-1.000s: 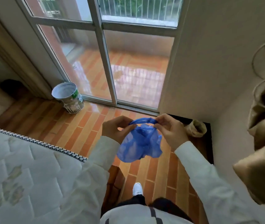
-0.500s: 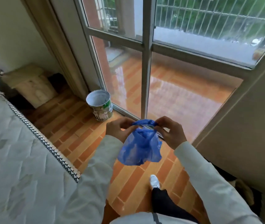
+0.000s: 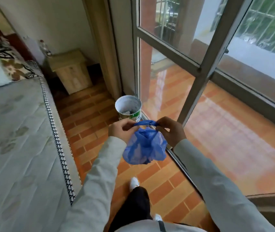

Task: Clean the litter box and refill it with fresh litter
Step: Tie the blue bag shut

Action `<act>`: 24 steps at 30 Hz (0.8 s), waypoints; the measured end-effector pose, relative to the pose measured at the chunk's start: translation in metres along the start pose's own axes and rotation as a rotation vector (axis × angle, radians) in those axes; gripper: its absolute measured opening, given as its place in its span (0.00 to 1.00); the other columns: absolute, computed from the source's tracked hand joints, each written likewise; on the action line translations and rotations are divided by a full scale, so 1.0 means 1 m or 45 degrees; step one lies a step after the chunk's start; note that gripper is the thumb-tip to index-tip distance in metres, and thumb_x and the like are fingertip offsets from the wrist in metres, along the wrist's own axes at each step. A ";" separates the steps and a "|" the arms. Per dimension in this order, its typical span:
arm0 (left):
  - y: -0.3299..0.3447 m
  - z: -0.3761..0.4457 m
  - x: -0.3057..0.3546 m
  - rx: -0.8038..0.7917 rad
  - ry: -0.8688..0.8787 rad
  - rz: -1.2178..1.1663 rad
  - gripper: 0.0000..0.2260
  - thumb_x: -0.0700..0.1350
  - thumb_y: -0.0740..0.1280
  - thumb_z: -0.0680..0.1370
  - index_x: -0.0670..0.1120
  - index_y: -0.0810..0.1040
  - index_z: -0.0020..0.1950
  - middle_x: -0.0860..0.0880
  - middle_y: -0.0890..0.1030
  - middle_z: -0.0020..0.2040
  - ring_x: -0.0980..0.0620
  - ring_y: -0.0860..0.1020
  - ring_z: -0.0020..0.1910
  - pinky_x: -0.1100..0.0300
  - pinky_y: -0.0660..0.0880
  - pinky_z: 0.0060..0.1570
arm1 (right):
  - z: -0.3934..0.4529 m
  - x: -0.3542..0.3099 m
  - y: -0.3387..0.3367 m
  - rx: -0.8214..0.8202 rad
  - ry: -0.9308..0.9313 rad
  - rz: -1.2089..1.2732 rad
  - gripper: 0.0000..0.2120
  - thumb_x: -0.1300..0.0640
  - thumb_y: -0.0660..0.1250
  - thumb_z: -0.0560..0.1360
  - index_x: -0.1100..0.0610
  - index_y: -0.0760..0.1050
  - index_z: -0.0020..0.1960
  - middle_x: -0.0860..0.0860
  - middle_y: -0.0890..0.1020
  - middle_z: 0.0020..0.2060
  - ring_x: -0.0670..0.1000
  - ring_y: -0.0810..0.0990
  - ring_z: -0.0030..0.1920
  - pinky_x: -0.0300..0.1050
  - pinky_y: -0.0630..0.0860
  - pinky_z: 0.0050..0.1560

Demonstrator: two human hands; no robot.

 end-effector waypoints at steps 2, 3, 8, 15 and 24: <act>-0.003 0.037 -0.011 0.024 -0.033 0.011 0.09 0.38 0.74 0.68 0.52 0.81 0.40 0.53 0.83 0.36 0.61 0.79 0.34 0.63 0.75 0.42 | 0.043 0.002 0.012 -0.019 -0.021 -0.012 0.05 0.69 0.69 0.72 0.64 0.78 0.47 0.56 0.84 0.43 0.55 0.81 0.45 0.28 0.72 0.46; -0.005 0.056 -0.017 0.037 -0.053 0.014 0.09 0.40 0.75 0.68 0.54 0.81 0.39 0.53 0.83 0.36 0.59 0.80 0.35 0.62 0.76 0.42 | 0.064 0.003 0.019 -0.033 -0.024 -0.006 0.05 0.69 0.69 0.72 0.64 0.78 0.48 0.56 0.84 0.43 0.55 0.82 0.45 0.34 0.74 0.49; -0.027 0.154 -0.038 0.070 -0.085 0.101 0.05 0.45 0.75 0.69 0.49 0.83 0.43 0.54 0.83 0.37 0.61 0.80 0.36 0.69 0.74 0.38 | 0.168 0.004 0.058 -0.076 0.016 0.021 0.06 0.69 0.69 0.71 0.60 0.79 0.46 0.50 0.83 0.40 0.52 0.81 0.43 0.40 0.74 0.51; -0.068 0.295 -0.064 0.014 -0.184 0.234 0.08 0.49 0.74 0.70 0.48 0.83 0.46 0.52 0.83 0.41 0.54 0.81 0.41 0.65 0.78 0.38 | 0.316 -0.017 0.109 -0.092 0.031 -0.006 0.06 0.69 0.69 0.70 0.60 0.79 0.44 0.54 0.84 0.41 0.55 0.83 0.44 0.37 0.72 0.47; -0.083 0.463 -0.096 -0.001 -0.206 0.375 0.07 0.46 0.75 0.70 0.46 0.84 0.45 0.51 0.83 0.44 0.54 0.79 0.42 0.62 0.77 0.45 | 0.483 -0.001 0.172 -0.162 0.110 -0.174 0.05 0.68 0.66 0.72 0.63 0.79 0.46 0.58 0.84 0.44 0.58 0.82 0.44 0.45 0.75 0.47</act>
Point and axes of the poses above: each hand's wrist, its own z-axis towards the middle knuckle, its own y-axis out of the palm, x = y × z, the point moved 9 cm from there along z, towards the middle knuckle
